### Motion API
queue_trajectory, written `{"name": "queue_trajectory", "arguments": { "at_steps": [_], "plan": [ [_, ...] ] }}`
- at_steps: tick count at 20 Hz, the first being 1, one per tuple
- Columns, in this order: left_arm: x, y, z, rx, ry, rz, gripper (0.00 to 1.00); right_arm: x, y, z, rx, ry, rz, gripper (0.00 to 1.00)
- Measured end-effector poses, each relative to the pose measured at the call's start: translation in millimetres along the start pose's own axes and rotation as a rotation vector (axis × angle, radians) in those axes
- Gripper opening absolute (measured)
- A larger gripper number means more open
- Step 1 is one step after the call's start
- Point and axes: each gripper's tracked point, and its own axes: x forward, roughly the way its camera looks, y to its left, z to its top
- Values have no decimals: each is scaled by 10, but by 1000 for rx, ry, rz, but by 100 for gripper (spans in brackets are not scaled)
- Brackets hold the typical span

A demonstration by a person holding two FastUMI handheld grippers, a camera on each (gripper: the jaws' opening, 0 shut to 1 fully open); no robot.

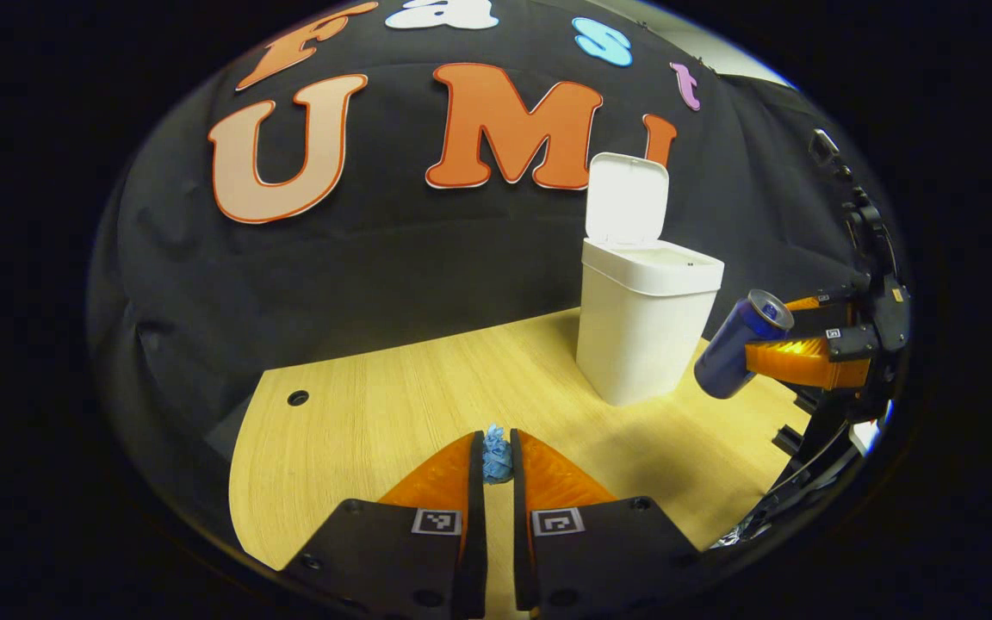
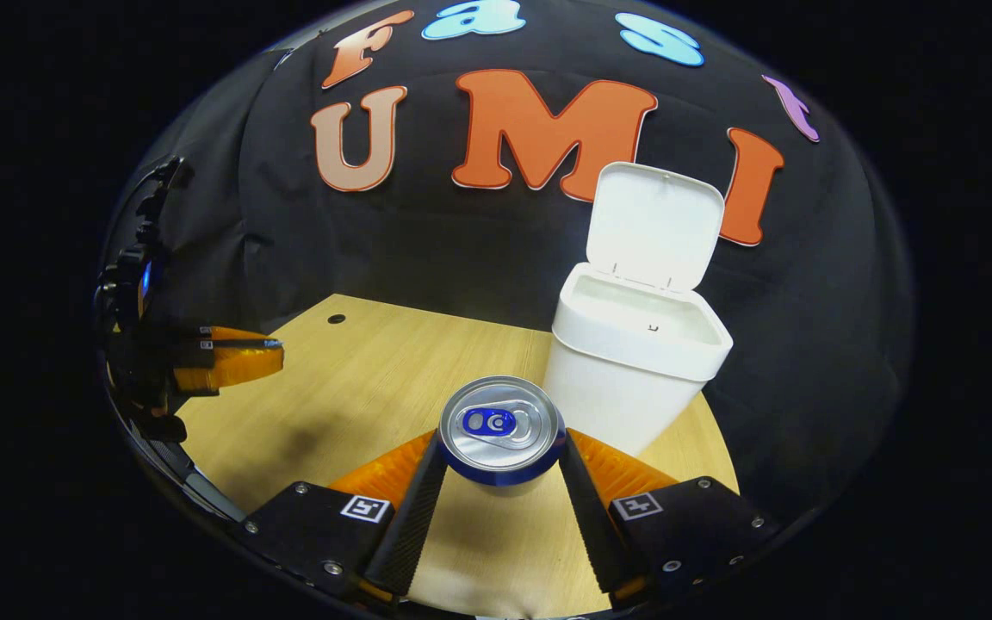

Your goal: Press the lid of the desktop garbage bin to open it, pick up the crumpled paper on the desktop and throw it into the bin, then pick up the pop can on the desktop and drop it into the bin, and finally close the garbage bin lid.

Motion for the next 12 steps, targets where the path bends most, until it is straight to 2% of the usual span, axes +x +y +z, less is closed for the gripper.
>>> {"name": "queue_trajectory", "arguments": {
  "at_steps": [12],
  "plan": [
    [484,-633,723,62,-100,-65,16,-41,-663,-139,48,-22,-56,79]
  ]
}}
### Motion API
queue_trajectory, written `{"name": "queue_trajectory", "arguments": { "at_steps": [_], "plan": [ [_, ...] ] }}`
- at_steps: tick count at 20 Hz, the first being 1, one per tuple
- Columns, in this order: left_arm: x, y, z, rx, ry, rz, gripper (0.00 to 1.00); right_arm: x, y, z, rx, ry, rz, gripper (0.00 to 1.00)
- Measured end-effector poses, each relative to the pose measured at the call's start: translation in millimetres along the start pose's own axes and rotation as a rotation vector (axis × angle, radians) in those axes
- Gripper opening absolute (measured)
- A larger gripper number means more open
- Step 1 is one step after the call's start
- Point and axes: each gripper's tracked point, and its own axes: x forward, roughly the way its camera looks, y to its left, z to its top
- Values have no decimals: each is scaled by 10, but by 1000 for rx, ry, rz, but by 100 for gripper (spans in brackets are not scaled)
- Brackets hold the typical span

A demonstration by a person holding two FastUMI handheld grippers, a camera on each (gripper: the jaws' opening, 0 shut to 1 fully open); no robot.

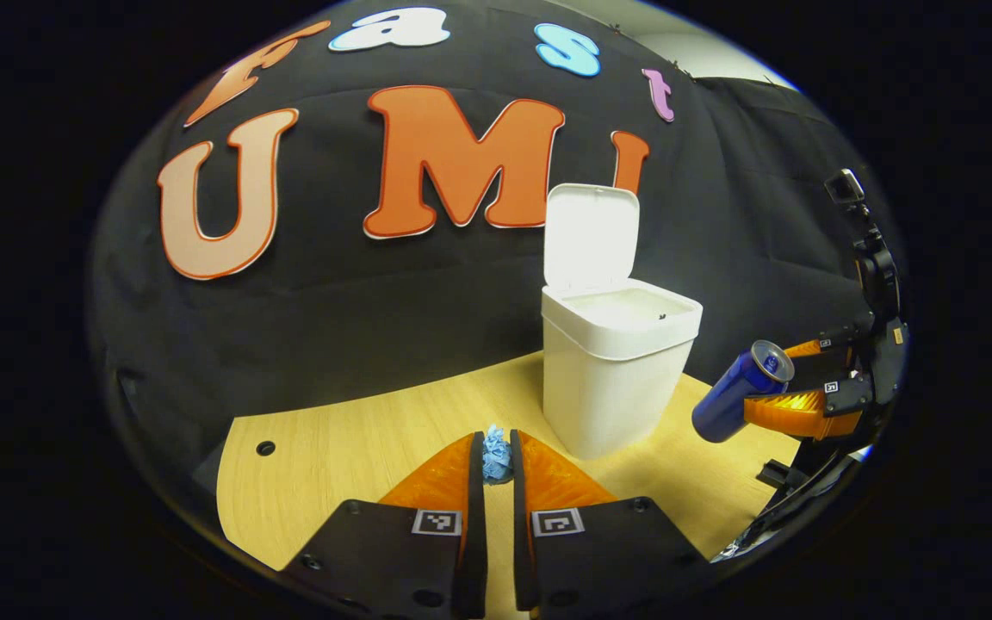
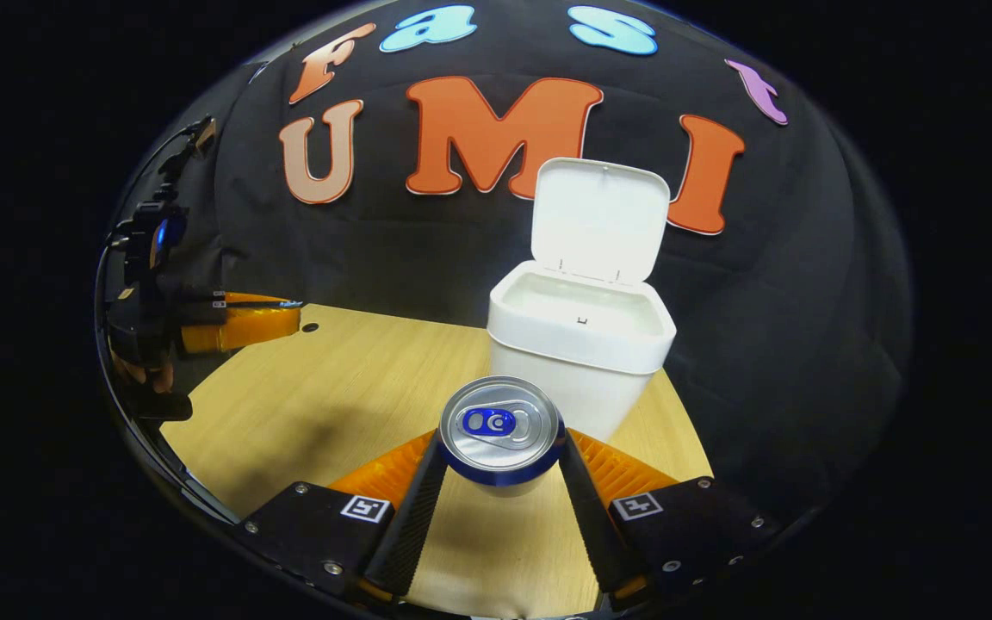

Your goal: Press the lid of the desktop garbage bin to open it, pick up the crumpled paper on the desktop and throw it into the bin, then pick up the pop can on the desktop and drop it into the bin, and finally close the garbage bin lid.

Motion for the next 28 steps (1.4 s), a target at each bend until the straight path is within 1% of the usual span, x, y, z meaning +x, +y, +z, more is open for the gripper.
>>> {"name": "queue_trajectory", "arguments": {
  "at_steps": [3,4,6,12,16,24,25,27,28],
  "plan": [
    [189,-185,207,13,-35,-24,16,-10,-204,-35,13,-1,-22,79],
    [260,-223,283,16,-57,-18,16,-34,-276,-59,20,2,-28,79],
    [425,-355,394,5,-82,-33,16,-64,-398,-76,43,1,-41,79],
    [831,-766,705,34,-124,-76,16,-130,-706,-114,63,-7,-81,79],
    [1078,-987,909,32,-155,-102,16,-141,-925,-109,75,-19,-108,79],
    [1488,-1316,1066,45,-190,-137,16,-63,-1224,-24,87,-26,-127,79],
    [1535,-1357,1068,45,-192,-144,18,-47,-1245,-5,82,-26,-126,79],
    [1643,-1394,1048,33,-187,-149,18,-13,-1300,69,62,-33,-121,79],
    [1671,-1428,1041,25,-187,-157,20,-7,-1348,124,49,-42,-124,79]
  ]
}}
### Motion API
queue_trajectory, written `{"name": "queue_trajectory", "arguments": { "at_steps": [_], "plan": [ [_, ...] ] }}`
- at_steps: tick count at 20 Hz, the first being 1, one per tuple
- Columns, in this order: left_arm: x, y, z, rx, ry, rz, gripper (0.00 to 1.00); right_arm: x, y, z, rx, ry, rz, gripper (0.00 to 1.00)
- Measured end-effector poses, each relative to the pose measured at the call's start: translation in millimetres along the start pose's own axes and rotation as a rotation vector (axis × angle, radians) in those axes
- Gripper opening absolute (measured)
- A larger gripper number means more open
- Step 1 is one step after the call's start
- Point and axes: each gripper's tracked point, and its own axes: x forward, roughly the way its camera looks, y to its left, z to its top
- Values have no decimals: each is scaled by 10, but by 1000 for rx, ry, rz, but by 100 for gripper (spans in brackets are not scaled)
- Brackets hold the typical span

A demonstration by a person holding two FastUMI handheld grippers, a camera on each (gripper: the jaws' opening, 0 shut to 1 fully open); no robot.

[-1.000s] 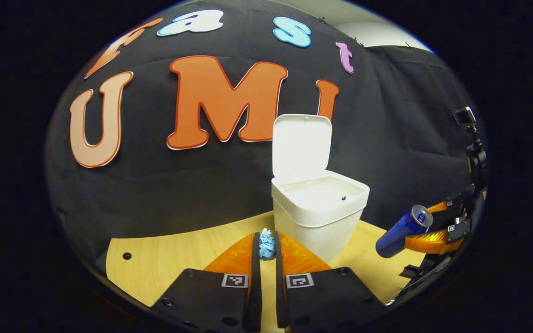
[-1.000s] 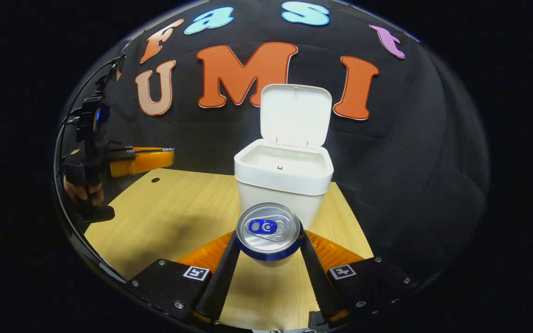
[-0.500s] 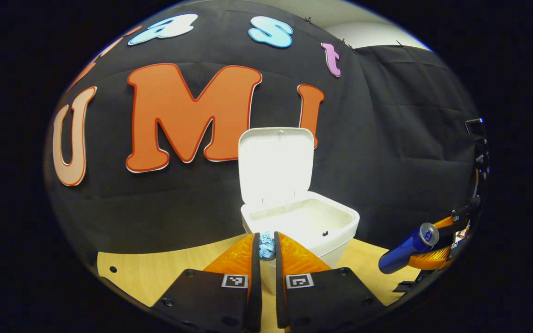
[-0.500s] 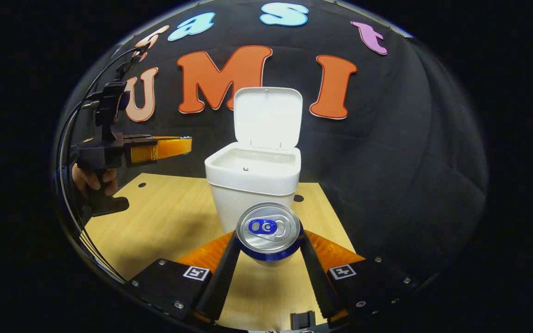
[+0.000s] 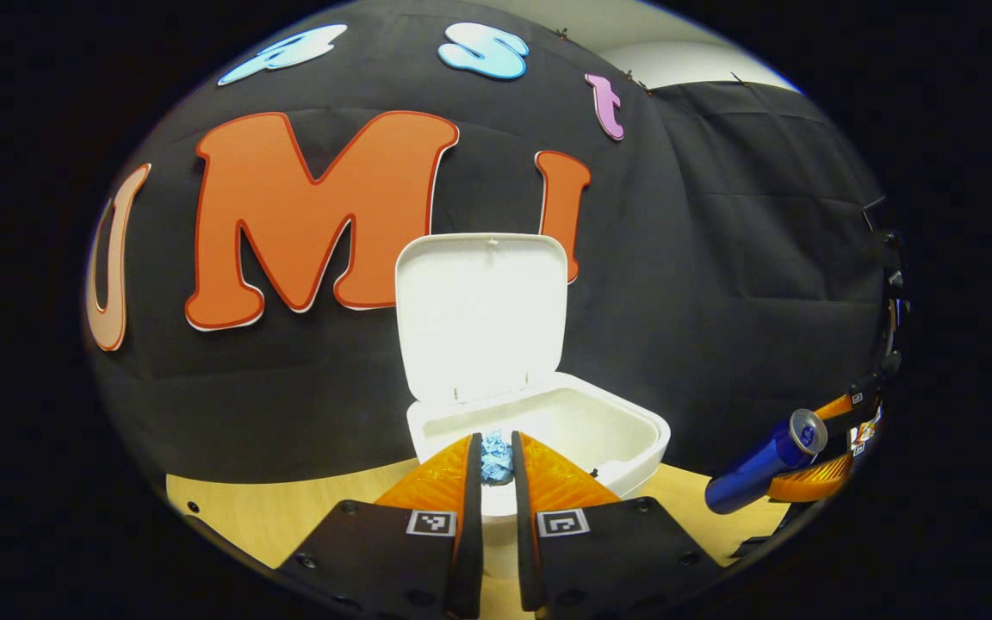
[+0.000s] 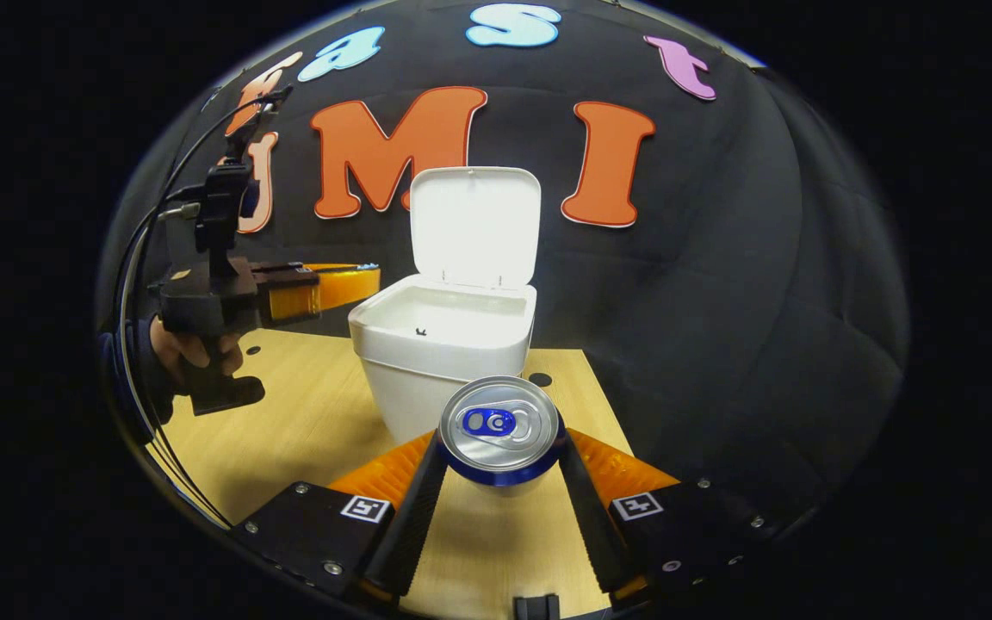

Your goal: Press the lid of the desktop garbage bin to open it, pick up the crumpled paper on the desktop and throw it into the bin, then pick up the pop can on the desktop and drop it into the bin, and finally close the garbage bin lid.

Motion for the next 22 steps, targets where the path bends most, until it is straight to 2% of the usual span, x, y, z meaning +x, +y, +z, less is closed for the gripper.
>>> {"name": "queue_trajectory", "arguments": {
  "at_steps": [2,6,8,9,10,11,15,22],
  "plan": [
    [52,-34,-23,-2,2,-1,20,35,-69,135,-12,-22,-3,79],
    [113,-98,-19,1,1,-19,27,103,-153,327,-20,-57,-2,79],
    [107,-88,-31,5,2,-18,33,139,-175,389,-30,-68,3,79],
    [114,-77,-37,3,3,-17,48,158,-174,414,-34,-70,9,79],
    [100,-60,-31,-1,3,-11,53,177,-170,456,-38,-78,11,79],
    [84,-38,-40,-7,3,-4,66,188,-166,483,-43,-84,19,79],
    [-53,71,-58,-31,13,28,86,251,-120,644,-61,-112,44,79],
    [-413,456,-133,-54,33,125,86,369,10,1080,-101,-193,88,79]
  ]
}}
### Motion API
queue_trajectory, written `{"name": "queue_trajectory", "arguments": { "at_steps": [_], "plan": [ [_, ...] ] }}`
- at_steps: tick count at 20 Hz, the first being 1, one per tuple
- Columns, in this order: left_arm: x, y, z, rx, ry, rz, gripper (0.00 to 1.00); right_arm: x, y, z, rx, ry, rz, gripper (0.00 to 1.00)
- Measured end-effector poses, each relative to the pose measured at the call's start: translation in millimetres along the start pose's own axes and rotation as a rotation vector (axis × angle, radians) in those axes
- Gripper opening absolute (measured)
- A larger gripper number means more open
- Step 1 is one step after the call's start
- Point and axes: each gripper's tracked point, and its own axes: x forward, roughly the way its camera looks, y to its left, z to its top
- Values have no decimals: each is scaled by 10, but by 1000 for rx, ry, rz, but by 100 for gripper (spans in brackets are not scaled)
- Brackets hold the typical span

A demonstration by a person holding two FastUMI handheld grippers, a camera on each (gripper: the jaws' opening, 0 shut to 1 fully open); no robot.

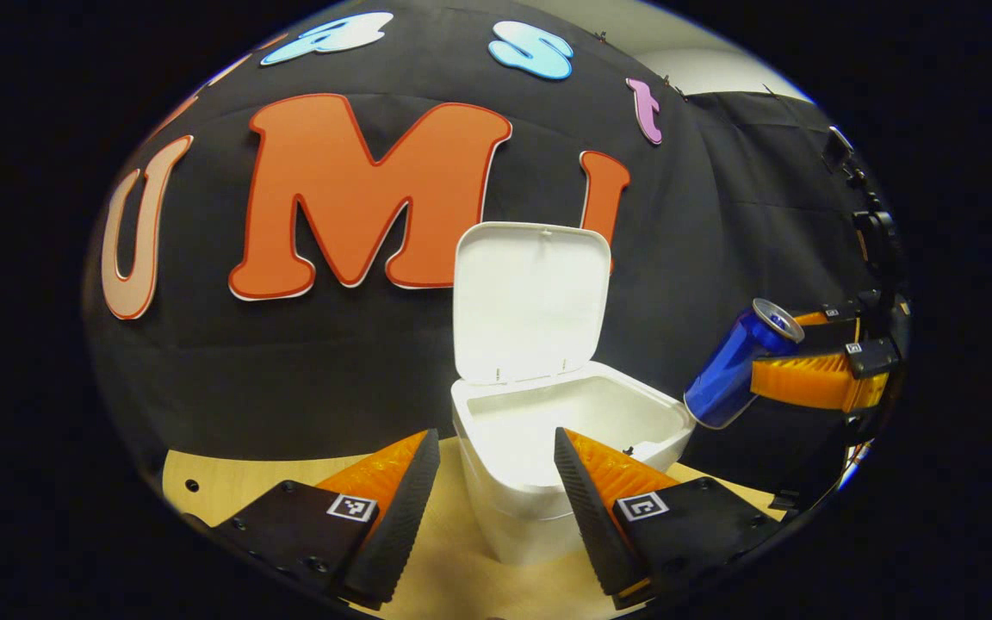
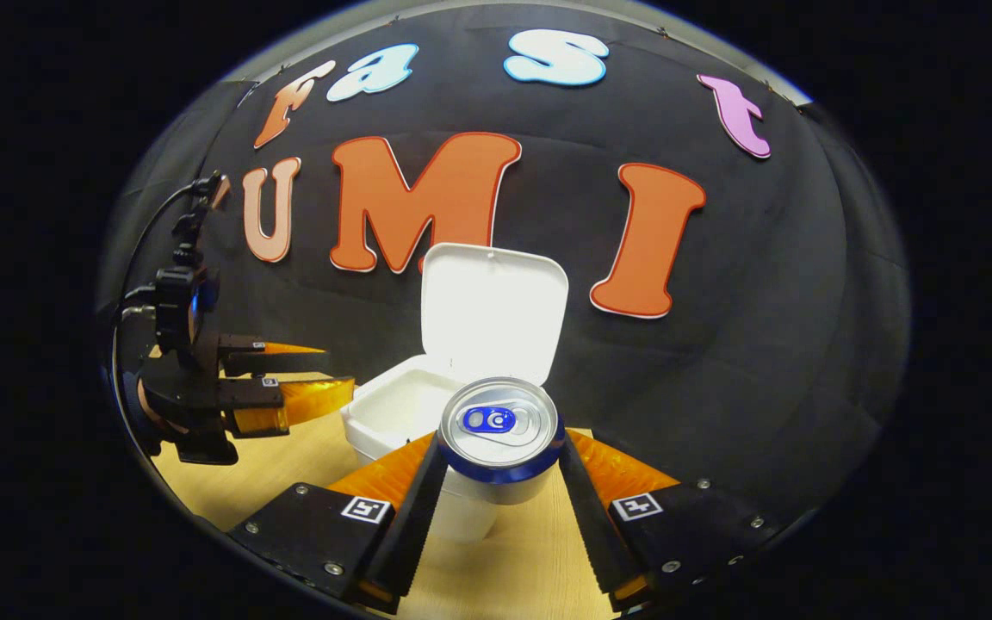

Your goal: Press the lid of the desktop garbage bin to open it, pick up the crumpled paper on the desktop and throw it into the bin, then pick up the pop can on the desktop and drop it into the bin, and finally close the garbage bin lid.

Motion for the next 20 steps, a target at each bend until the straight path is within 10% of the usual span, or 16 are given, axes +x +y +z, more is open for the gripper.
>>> {"name": "queue_trajectory", "arguments": {
  "at_steps": [20],
  "plan": [
    [-1022,629,-375,28,52,246,86,937,594,27,1,-34,140,78]
  ]
}}
